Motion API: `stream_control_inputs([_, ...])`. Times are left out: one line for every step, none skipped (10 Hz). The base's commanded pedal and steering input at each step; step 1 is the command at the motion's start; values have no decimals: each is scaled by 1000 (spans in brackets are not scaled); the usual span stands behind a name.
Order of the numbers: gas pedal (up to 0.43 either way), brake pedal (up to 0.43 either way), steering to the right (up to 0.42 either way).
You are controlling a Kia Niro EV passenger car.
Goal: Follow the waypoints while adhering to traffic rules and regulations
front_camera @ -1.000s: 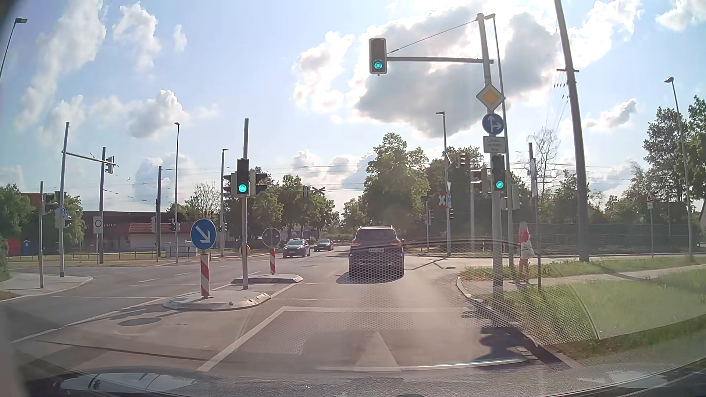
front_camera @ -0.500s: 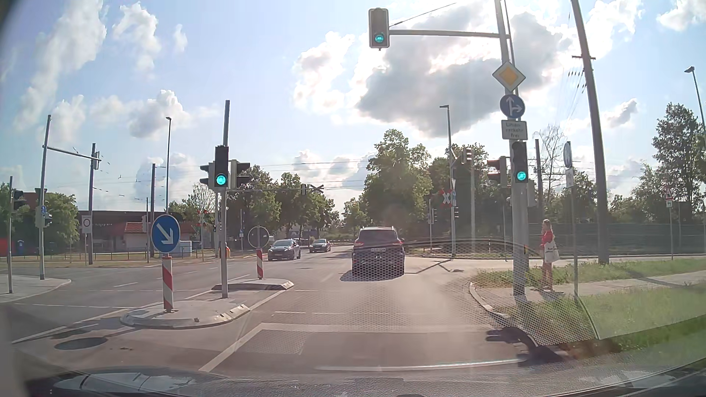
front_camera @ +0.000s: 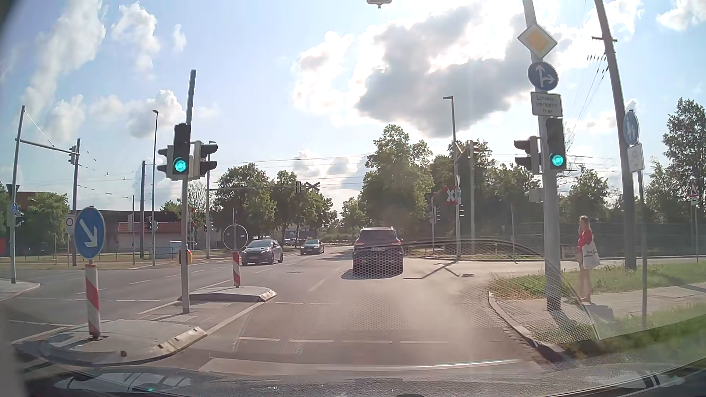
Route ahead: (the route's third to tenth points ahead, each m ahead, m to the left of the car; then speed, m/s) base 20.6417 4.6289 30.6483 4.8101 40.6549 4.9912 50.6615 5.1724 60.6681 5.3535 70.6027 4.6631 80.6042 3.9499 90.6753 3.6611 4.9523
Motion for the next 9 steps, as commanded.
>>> stream_control_inputs([350, 12, 4])
stream_control_inputs([339, 12, 4])
stream_control_inputs([331, 12, 2])
stream_control_inputs([287, 12, -1])
stream_control_inputs([220, 12, -3])
stream_control_inputs([220, 12, -3])
stream_control_inputs([220, 18, -3])
stream_control_inputs([240, 12, -3])
stream_control_inputs([248, 12, -3])
